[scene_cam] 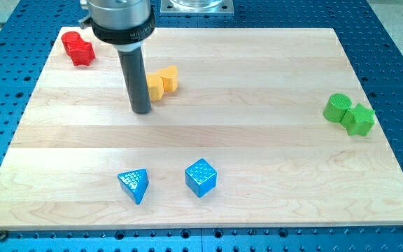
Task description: Move the yellow blocks bottom right to the red blocks
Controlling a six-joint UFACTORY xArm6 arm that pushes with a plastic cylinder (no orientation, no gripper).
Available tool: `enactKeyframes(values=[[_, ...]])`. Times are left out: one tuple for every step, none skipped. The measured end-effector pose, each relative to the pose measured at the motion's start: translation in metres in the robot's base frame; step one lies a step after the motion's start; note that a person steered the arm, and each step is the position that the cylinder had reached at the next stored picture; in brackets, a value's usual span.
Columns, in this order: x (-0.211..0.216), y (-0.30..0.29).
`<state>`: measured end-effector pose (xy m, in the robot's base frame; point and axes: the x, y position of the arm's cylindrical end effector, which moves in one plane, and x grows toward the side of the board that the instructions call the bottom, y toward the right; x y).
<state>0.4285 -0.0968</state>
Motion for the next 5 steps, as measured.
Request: enactKeyframes(values=[[0.004, 0.052], [-0.028, 0.019], [-0.043, -0.065], [-0.019, -0.075], [-0.012, -0.045]])
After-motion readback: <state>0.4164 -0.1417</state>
